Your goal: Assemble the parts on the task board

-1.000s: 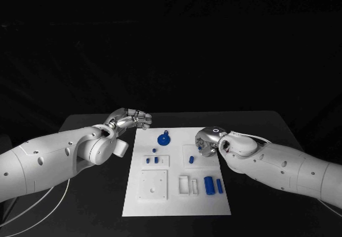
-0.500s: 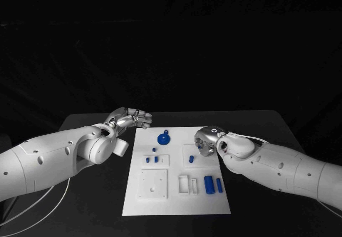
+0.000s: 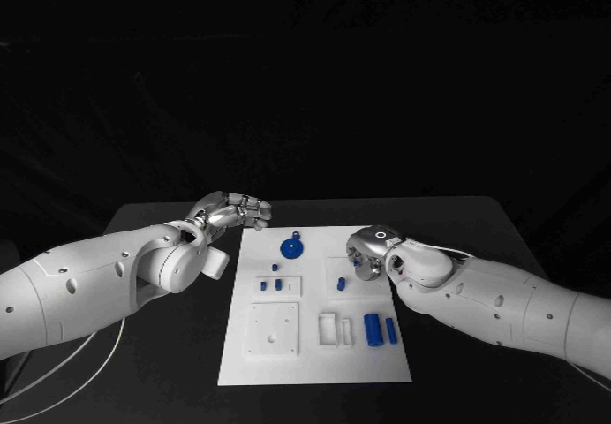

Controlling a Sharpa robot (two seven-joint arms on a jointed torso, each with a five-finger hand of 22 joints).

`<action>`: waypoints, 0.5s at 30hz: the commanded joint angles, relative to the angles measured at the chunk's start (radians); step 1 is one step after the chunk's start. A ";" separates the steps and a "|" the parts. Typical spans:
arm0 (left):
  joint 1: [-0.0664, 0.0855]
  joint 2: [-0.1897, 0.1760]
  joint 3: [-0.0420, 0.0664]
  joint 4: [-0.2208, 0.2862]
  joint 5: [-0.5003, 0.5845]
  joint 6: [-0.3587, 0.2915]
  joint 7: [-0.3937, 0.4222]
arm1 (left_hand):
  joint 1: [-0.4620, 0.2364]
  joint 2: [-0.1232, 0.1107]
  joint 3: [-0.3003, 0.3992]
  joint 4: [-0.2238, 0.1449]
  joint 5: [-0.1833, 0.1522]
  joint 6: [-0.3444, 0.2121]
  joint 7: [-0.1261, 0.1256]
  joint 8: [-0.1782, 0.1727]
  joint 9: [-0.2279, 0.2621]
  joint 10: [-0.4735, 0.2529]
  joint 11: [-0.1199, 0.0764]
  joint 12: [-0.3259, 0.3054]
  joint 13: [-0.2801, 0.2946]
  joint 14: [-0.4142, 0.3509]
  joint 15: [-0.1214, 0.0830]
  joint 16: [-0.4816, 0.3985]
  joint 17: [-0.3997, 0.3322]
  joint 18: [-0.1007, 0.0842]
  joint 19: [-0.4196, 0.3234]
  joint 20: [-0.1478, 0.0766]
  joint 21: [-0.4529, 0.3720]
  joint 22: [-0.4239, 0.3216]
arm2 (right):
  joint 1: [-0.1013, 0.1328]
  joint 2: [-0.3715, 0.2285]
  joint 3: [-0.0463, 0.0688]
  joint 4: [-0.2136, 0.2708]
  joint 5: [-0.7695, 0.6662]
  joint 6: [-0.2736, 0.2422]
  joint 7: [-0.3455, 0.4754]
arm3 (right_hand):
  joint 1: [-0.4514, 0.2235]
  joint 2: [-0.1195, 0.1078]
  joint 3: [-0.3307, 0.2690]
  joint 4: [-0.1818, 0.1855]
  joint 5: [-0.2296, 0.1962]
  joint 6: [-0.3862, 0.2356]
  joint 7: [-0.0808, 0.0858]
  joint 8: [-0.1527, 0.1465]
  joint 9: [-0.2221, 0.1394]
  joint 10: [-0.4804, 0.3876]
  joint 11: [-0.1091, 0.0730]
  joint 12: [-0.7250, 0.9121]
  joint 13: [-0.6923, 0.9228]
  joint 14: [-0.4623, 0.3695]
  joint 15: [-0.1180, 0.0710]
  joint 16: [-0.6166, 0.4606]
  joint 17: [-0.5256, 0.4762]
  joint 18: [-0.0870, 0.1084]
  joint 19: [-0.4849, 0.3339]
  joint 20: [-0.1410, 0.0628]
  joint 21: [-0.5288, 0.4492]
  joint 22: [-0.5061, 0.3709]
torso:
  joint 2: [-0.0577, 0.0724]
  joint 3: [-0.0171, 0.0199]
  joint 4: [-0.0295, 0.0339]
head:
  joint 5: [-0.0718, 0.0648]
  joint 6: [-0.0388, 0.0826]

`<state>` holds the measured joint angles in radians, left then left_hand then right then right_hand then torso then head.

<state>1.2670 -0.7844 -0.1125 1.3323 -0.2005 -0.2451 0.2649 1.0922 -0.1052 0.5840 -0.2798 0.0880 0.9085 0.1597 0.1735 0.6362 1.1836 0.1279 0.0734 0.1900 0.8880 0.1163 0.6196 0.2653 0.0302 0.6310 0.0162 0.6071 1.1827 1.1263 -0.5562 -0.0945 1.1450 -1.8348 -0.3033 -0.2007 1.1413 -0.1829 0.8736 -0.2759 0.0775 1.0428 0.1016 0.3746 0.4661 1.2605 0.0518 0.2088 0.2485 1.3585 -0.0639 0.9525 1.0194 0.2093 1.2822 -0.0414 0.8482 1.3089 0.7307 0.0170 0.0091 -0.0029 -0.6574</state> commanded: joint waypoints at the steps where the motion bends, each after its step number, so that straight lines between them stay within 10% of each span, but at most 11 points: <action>1: 0.002 0.001 0.001 0.004 0.007 0.011 0.015 | 0.001 0.012 -0.008 -0.001 0.001 -0.004 0.002 0.004 -0.001 -0.007 0.000 -0.004 -0.002 0.001 0.006 -0.007 0.002 0.017 0.004 0.004 -0.005 0.002 | -0.010 -0.002 -0.006 0.004 -0.016 -0.007 -0.007 | -0.009 0.000 0.007 0.002 -0.005 0.008 0.000 0.004 0.002 0.067 -0.024 0.005 0.003 -0.015 -0.019 0.005 -0.001 0.053 -0.002 -0.007 0.007 0.021 | 0.000 0.0004 0.0002 | -0.002 0.002; 15: 0.002 0.000 0.001 -0.008 0.007 0.009 0.017 | 0.000 0.012 -0.009 0.000 0.002 -0.005 0.002 0.005 -0.002 -0.008 0.000 -0.004 -0.002 0.001 0.006 -0.010 0.003 0.019 0.005 0.005 -0.006 0.002 | -0.010 -0.037 0.008 0.038 -0.007 -0.080 -0.008 | -0.012 -0.008 0.017 0.005 -0.009 0.016 -0.003 0.004 0.003 0.073 -0.027 0.004 0.015 -0.014 -0.022 0.014 -0.002 0.053 0.001 -0.011 0.015 0.020 | 0.000 -0.0007 0.0004 | -0.001 0.005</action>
<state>1.2671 -0.7848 -0.1126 1.3243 -0.2000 -0.2453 0.2661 1.0922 -0.1052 0.5812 -0.2826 0.0880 0.9086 0.1598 0.1735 0.6362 1.1837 0.1279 0.0734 0.1891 0.8880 0.1163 0.6161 0.2672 0.0302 0.6312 0.0164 0.6071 1.1835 1.1152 -0.5890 -0.0881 1.1779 -1.8373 -0.3602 -0.2071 1.1372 -0.1873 0.8852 -0.2699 0.0735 1.0529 0.0987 0.3734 0.4693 1.2813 0.0312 0.2091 0.2626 1.3613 -0.0669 0.9637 1.0184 0.2092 1.2861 -0.0449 0.8595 1.3087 0.7303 0.0171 0.0095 -0.0041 -0.6523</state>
